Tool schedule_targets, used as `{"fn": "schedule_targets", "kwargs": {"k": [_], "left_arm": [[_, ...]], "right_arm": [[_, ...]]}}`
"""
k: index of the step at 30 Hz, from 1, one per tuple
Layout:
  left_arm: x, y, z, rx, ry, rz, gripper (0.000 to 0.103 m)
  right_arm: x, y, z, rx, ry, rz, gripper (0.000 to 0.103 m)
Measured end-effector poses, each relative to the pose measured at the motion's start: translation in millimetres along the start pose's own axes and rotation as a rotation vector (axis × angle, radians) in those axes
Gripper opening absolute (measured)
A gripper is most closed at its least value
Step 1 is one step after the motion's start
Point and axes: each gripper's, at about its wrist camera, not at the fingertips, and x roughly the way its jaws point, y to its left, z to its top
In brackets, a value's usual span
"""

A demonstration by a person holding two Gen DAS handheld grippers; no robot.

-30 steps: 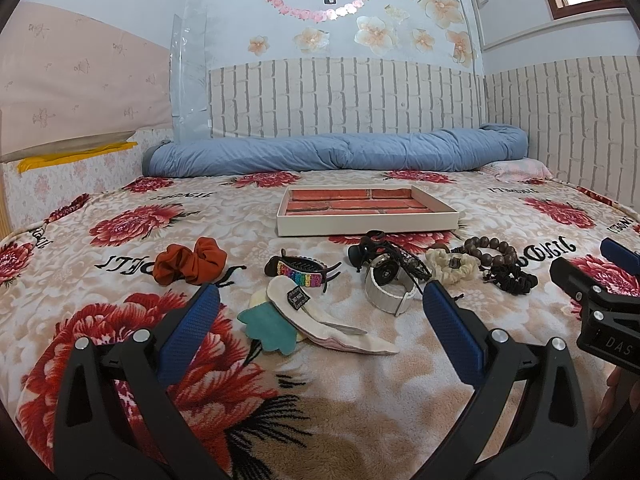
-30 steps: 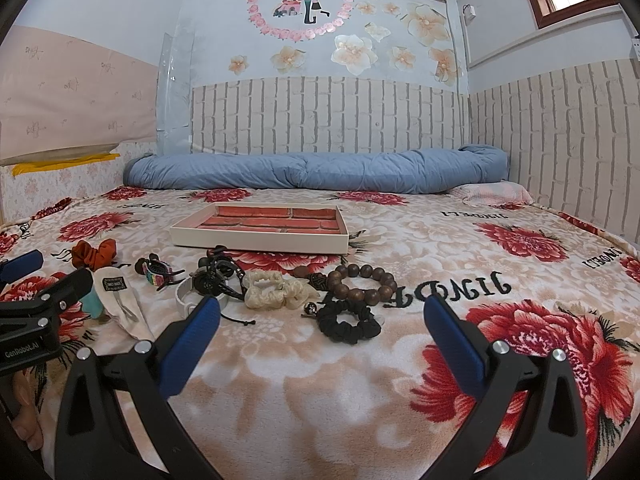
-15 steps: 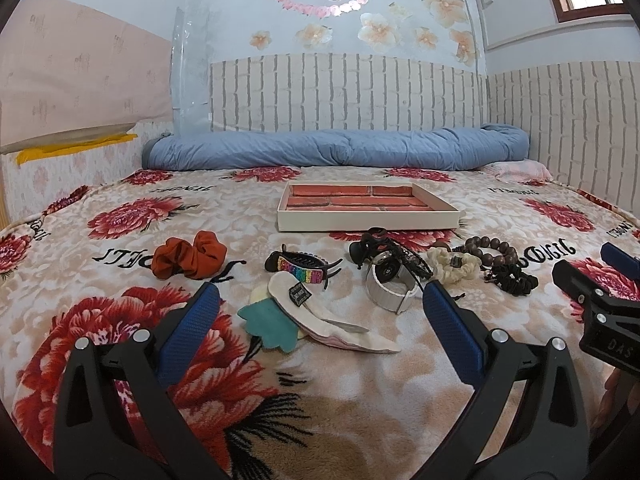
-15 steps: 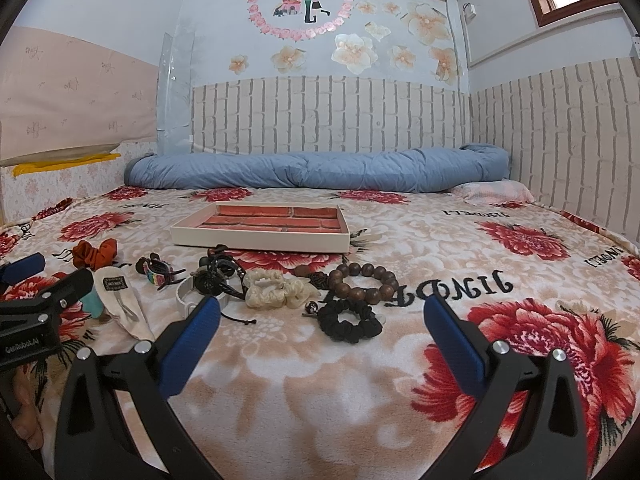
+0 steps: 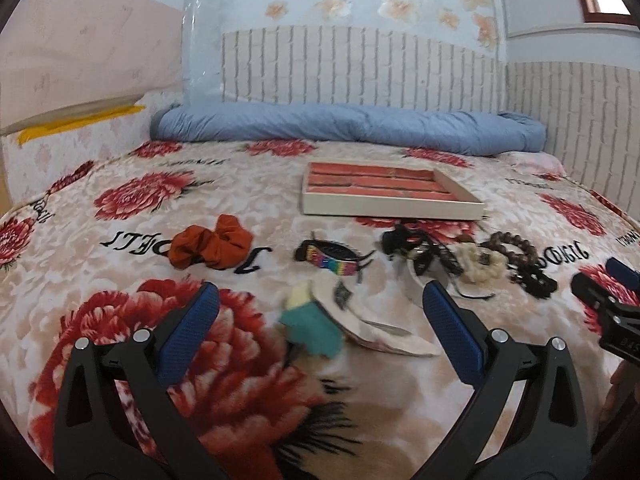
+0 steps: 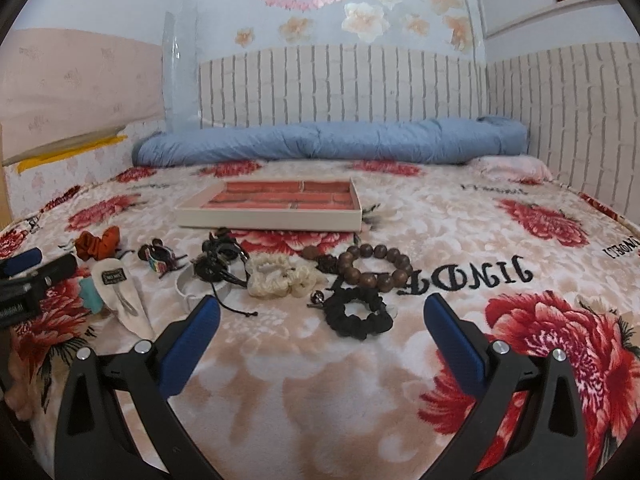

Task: Organize jewelry
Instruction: 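Grasp the white hair clip with the left gripper while the right gripper grasps the black scrunchie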

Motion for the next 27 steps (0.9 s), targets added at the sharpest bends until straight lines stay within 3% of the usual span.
{"fn": "schedule_targets", "kwargs": {"k": [7, 13, 19, 27], "left_arm": [[38.3, 6.3, 11.2, 0.017, 0.128, 0.006, 0.098], [61.8, 1.8, 19.8, 0.068, 0.18, 0.018, 0.098], [83.4, 7.5, 20.4, 0.03, 0.255, 0.005, 0.097], [103.2, 5.5, 13.2, 0.035, 0.329, -0.001, 0.082]], "right_arm": [[29.4, -14.8, 16.6, -0.003, 0.082, -0.054, 0.099], [62.3, -20.1, 27.2, -0.075, 0.162, -0.11, 0.099], [79.5, -42.0, 22.6, -0.025, 0.234, -0.146, 0.099], [104.9, -51.5, 13.9, -0.004, 0.332, -0.163, 0.097]]}}
